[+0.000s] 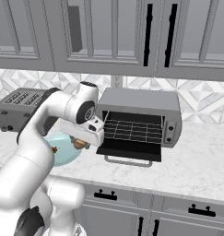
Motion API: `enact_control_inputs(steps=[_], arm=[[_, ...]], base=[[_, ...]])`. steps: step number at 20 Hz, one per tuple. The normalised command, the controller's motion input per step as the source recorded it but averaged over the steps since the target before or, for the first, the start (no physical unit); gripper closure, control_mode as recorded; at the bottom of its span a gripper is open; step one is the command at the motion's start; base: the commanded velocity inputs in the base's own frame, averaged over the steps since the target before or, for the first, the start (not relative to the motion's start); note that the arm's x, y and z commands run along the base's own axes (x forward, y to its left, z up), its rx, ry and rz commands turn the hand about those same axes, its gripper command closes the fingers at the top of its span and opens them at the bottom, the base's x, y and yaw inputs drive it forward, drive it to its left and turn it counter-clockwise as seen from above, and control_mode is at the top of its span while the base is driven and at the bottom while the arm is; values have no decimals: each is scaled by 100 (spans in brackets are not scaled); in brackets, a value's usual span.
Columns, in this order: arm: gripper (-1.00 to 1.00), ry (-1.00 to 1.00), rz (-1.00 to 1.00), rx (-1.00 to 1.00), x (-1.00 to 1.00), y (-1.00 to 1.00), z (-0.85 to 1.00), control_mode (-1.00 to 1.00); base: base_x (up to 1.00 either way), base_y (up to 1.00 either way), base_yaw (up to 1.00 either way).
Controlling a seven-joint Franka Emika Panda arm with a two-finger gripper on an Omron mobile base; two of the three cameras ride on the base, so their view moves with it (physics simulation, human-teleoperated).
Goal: Pick up the kebab skewer and baguette bread, and place them inside the toaster oven. Close the toaster oven door and start by setting the timer.
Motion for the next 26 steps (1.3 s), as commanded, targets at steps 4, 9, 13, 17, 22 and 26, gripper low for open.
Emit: enact_control_inputs(steps=[4, 9, 13, 17, 22, 26], arm=[[100, 0, 9, 0, 28, -57, 0, -100], [100, 0, 12, 0, 28, -45, 1, -100], [100, 0, 6, 0, 40, -7, -8, -100], [100, -1, 6, 0, 45, -3, -17, -100], [100, -1, 10, -2, 20, -22, -15, -100], [100, 0, 9, 0, 25, -29, -5, -100]], base=[[0, 0, 0], [0, 0, 0], [0, 0, 0], [0, 0, 0], [0, 0, 0], [0, 0, 0]])
